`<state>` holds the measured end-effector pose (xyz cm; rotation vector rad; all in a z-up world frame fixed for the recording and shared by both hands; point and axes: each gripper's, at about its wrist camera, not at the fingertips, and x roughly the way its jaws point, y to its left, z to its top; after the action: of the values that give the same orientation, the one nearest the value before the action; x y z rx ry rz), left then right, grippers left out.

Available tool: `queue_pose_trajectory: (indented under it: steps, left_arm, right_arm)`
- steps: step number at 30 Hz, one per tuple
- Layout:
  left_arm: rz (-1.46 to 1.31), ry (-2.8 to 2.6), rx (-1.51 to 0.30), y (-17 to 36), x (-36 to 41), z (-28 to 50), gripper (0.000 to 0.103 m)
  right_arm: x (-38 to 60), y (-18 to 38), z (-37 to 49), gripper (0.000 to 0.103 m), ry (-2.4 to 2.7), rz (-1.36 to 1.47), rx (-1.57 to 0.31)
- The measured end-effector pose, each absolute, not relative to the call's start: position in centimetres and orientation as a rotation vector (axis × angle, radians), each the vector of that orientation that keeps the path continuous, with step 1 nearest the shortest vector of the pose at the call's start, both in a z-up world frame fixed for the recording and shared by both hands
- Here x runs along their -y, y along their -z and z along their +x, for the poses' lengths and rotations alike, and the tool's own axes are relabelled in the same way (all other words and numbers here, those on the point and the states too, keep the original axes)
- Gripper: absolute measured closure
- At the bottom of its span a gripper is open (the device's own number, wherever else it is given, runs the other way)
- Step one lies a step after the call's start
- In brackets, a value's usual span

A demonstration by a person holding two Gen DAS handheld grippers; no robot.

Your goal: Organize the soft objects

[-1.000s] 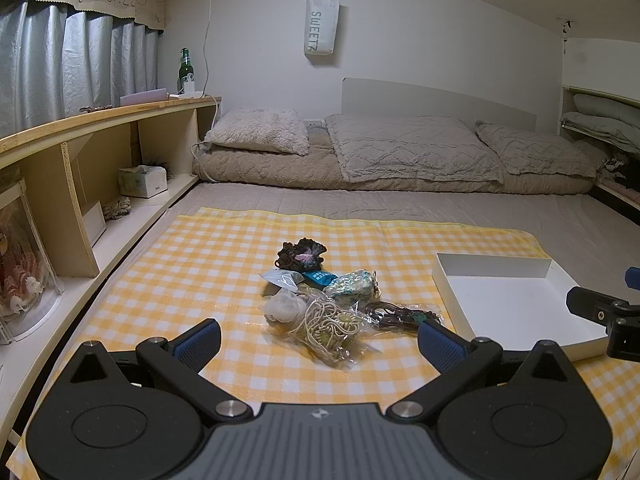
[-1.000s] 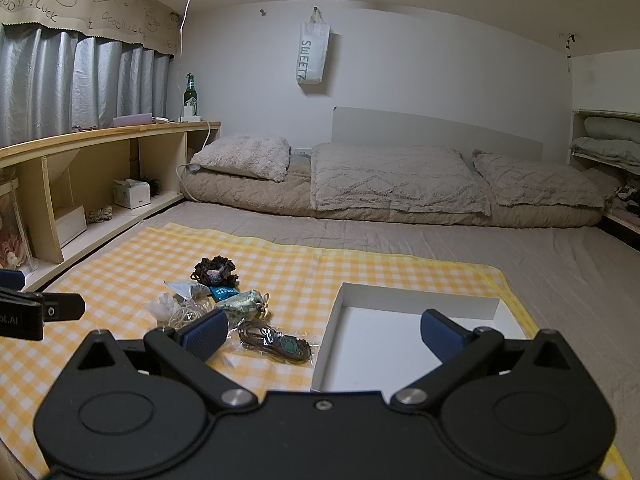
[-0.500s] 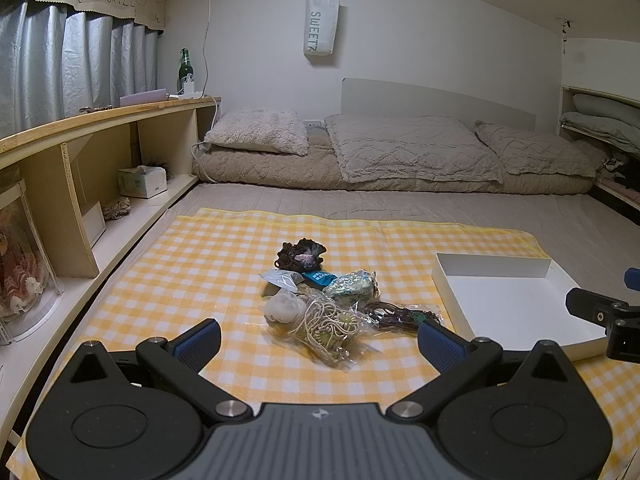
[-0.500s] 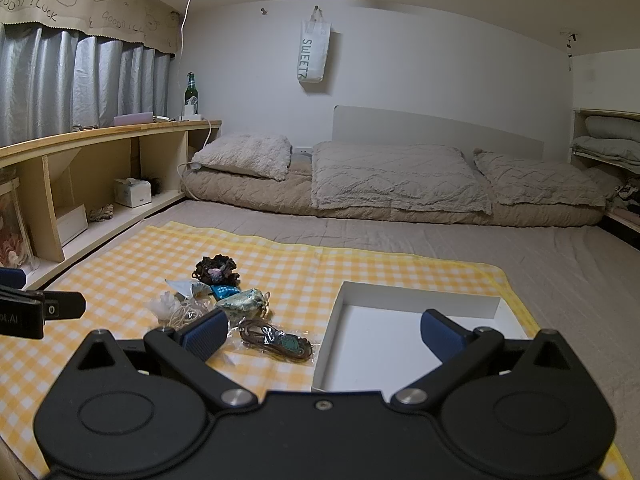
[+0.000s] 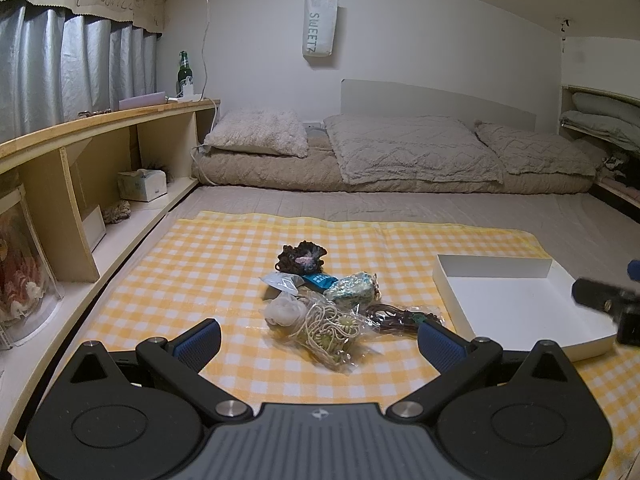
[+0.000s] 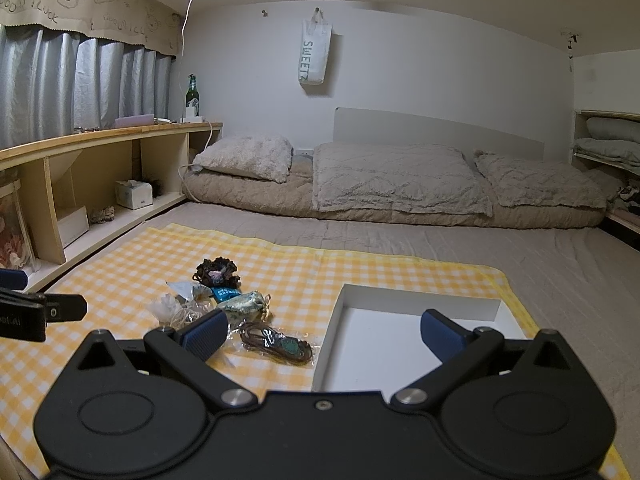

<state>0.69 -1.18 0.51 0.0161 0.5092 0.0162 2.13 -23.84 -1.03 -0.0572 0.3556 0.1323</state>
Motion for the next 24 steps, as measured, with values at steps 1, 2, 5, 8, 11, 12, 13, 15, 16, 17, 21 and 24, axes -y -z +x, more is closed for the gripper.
queue_pose_trajectory:
  steps: [1,2,5,8,11,12,13,15,16,17,21,24]
  left_arm:
    - [0.023,-0.026,-0.51,-0.5,0.9,0.7,0.0]
    - [0.024,-0.029,-0.51,-0.6,0.9,0.7,0.0]
    - [0.021,-0.047,-0.5,-1.4,0.4,1.3,0.0]
    - [0.012,-0.07,-0.491,-2.2,-0.2,2.3,0.0]
    - [0.019,-0.093,-0.47,-3.2,-0.5,3.5,0.0]
    - [0.025,-0.099,-0.461,-3.5,-0.5,4.0,0.0]
    - [0.031,-0.106,-0.45,-3.8,-0.5,4.4,0.0]
    - [0.044,-0.121,-0.421,-4.4,-0.4,5.5,0.0]
    - [0.052,-0.128,-0.406,-4.6,-0.4,6.1,0.0]
    - [0.063,-0.138,-0.389,-4.8,-0.3,6.7,0.0]
    - [0.077,-0.15,-0.356,-4.7,-0.1,9.2,0.0]
    - [0.06,-0.117,-0.422,-3.4,-0.2,11.3,0.0]
  right_arm:
    - [23.9,0.9,2.2,0.0,-0.135,-0.053,-0.357]
    - [24.0,0.8,2.3,0.0,-0.136,-0.047,-0.358]
    - [24.4,0.0,3.0,0.0,-0.127,-0.053,-0.345]
    - [24.6,-1.1,4.0,0.0,-0.142,-0.07,-0.335]
    - [24.5,-2.0,5.4,0.0,-0.164,-0.087,-0.338]
    - [24.5,-2.4,6.1,0.0,-0.172,-0.093,-0.337]
    - [24.5,-2.6,6.6,0.0,-0.179,-0.1,-0.336]
    - [24.4,-3.0,7.8,0.0,-0.19,-0.12,-0.333]
    - [24.4,-3.2,8.5,0.0,-0.192,-0.13,-0.335]
    - [24.4,-3.4,9.2,0.0,-0.194,-0.14,-0.336]
    - [23.9,-3.9,12.5,0.0,-0.22,-0.193,-0.342]
    - [23.5,-3.8,15.1,0.0,-0.244,-0.228,-0.355]
